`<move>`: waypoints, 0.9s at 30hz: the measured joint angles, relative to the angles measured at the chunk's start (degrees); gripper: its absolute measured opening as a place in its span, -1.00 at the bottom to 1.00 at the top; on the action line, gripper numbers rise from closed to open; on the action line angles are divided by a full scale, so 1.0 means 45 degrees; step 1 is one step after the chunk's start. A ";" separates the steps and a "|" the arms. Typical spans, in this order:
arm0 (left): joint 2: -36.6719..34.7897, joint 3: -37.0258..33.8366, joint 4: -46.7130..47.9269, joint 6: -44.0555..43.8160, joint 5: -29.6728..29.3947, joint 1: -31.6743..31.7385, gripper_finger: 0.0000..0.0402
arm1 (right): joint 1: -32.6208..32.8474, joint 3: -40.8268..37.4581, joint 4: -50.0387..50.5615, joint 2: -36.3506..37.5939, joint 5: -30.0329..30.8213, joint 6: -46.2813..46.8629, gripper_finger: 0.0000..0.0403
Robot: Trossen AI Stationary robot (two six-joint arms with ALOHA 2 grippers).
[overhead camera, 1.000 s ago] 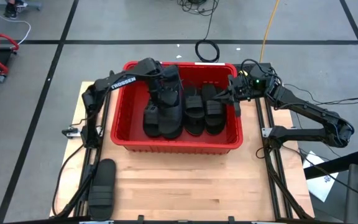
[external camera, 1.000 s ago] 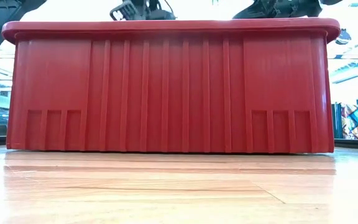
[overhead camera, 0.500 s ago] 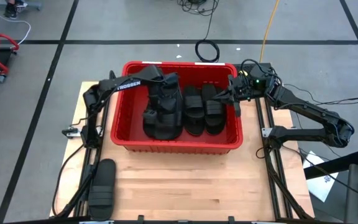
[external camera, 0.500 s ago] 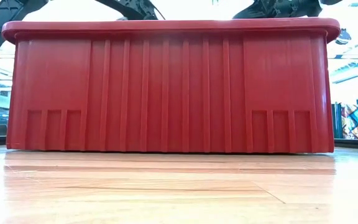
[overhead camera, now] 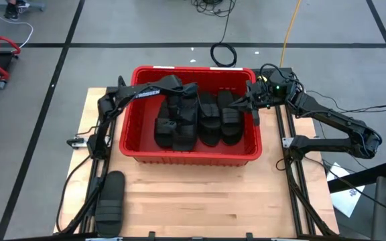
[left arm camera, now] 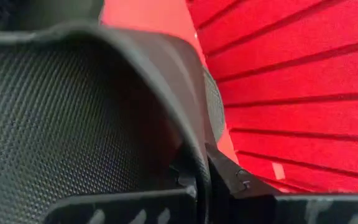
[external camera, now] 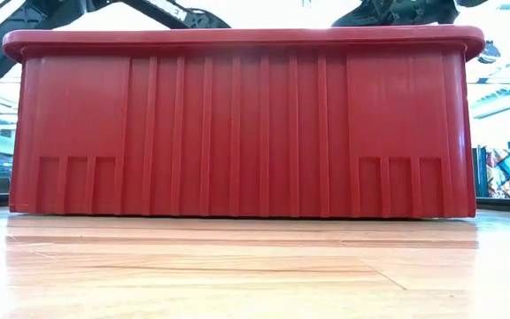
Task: Pick and place slides into bin
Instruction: Put the slide into the red bin
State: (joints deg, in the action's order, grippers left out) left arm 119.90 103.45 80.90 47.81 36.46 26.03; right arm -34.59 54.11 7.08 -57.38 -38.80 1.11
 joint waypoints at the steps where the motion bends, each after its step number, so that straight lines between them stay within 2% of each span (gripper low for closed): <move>1: 0.0134 0.0013 0.0011 0.0024 -0.0085 -0.0023 -1.00 | 0.0000 0.0000 -0.0002 0.0000 0.0002 0.0077 -1.00; 6: 0.0455 0.0070 -0.0271 0.0023 -0.0647 -0.0070 -0.98 | 0.0005 0.0000 0.0007 0.0000 -0.0025 0.0462 -1.00; 12: 0.0468 0.0055 -0.1195 -0.0132 -0.2351 -0.0088 -0.82 | 0.0005 0.0000 0.0007 0.0000 -0.0041 0.0600 -1.00; 17: 0.0490 0.0051 -0.1632 -0.0304 -0.3141 -0.0029 -0.64 | 0.0005 0.0000 0.0007 0.0000 -0.0022 0.0541 -1.00; 27: 0.0520 0.0866 -0.1567 -0.0432 -0.3517 0.0105 -0.20 | 0.0004 0.0000 0.0007 0.0000 -0.0007 0.0503 -1.00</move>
State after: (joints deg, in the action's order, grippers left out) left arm 122.23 107.35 73.84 45.87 20.63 26.50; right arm -34.57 54.11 7.11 -57.39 -38.83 3.38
